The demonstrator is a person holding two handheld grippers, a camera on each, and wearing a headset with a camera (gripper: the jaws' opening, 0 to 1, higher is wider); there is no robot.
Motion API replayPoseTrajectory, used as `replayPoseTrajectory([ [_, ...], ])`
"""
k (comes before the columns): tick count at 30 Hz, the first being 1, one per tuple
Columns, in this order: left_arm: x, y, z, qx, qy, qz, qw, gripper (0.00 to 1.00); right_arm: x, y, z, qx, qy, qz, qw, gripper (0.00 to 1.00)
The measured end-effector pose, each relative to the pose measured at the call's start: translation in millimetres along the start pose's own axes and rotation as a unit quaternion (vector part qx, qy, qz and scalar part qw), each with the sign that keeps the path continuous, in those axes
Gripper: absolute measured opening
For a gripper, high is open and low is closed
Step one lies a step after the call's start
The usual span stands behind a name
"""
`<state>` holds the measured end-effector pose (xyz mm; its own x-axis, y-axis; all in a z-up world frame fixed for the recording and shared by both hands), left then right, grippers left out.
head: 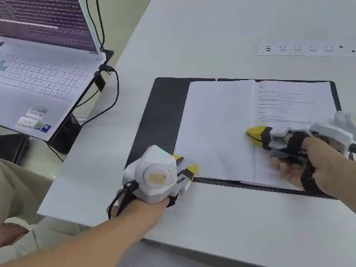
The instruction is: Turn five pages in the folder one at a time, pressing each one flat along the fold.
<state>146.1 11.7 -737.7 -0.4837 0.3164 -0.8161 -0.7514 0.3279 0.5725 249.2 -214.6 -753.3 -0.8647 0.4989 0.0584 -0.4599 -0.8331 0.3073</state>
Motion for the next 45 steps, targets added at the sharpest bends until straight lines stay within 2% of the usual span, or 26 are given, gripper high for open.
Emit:
replayPoseTrajectory([
  [10, -1.2, 0.7, -1.1, 0.000, -0.001, -0.001, 1.0000, 0.20, 32.6, 15.9, -5.0, 0.009, 0.013, 0.032, 0.9994, 0.00],
  [17, -1.3, 0.4, -1.4, 0.000, -0.003, -0.003, 1.0000, 0.20, 53.5, 27.7, -11.2, 0.007, 0.008, 0.037, 0.9992, 0.00],
  [27, -1.3, 0.2, -1.1, 0.001, -0.003, -0.001, 1.0000, 0.20, 86.7, 49.3, -20.9, 0.012, -0.005, 0.063, 0.9979, 0.00],
  [30, -3.6, -0.5, -1.4, 0.001, 0.000, 0.006, 1.0000, 0.20, 99.1, 57.7, -21.9, 0.027, 0.008, 0.084, 0.9961, 0.00],
  [34, -7.6, -1.0, -1.0, 0.002, 0.011, 0.023, 0.9997, 0.21, 108.4, 71.6, -9.1, 0.013, 0.035, 0.097, 0.9946, 0.00],
  [35, -8.8, -0.5, -1.5, 0.006, 0.017, 0.032, 0.9993, 0.23, 106.9, 75.3, -6.5, 0.016, 0.049, 0.092, 0.9945, 0.00],
  [37, -13.0, 2.9, -1.6, 0.000, 0.029, 0.055, 0.9981, 0.31, 105.7, 87.0, 6.2, 0.012, 0.088, 0.058, 0.9943, 0.00],
  [38, -15.1, 4.0, -1.3, -0.002, 0.037, 0.055, 0.9978, 0.35, 105.7, 92.7, 10.2, 0.015, 0.098, 0.051, 0.9938, 0.00],
  [39, -18.5, 7.4, -0.7, -0.004, 0.048, 0.051, 0.9975, 0.36, 104.3, 101.9, 14.4, 0.024, 0.116, 0.039, 0.9922, 0.00],
  [41, -24.3, 15.1, -0.5, 0.000, 0.055, 0.034, 0.9979, 0.34, 100.9, 113.5, 18.4, 0.036, 0.162, 0.020, 0.9860, 0.00],
  [43, -31.6, 27.6, -1.2, 0.002, 0.059, 0.025, 0.9979, 0.35, 95.6, 129.6, 22.2, 0.060, 0.219, -0.015, 0.9738, 0.03],
  [44, -35.7, 32.8, -1.1, 0.002, 0.063, 0.011, 0.9980, 0.36, 93.7, 138.4, 25.3, 0.068, 0.246, -0.035, 0.9663, 0.10],
  [45, -38.4, 37.3, -1.3, 0.004, 0.063, 0.006, 0.9980, 0.37, 94.1, 144.6, 28.2, 0.071, 0.259, -0.047, 0.9622, 0.17],
])
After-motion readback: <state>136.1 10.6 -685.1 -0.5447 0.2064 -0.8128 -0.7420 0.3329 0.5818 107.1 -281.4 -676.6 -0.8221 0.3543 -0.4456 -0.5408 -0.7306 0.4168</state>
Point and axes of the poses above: the centre of the closed fingertips' face, and the gripper's own axes: y roughly backward along the fingers, z roughly to its left, x roughly out of its underside, the point moved 9 cm from there along y, roughly backward along the fingers, and after that the axes turned 5 degrees about -y, right-handed, at the moved point
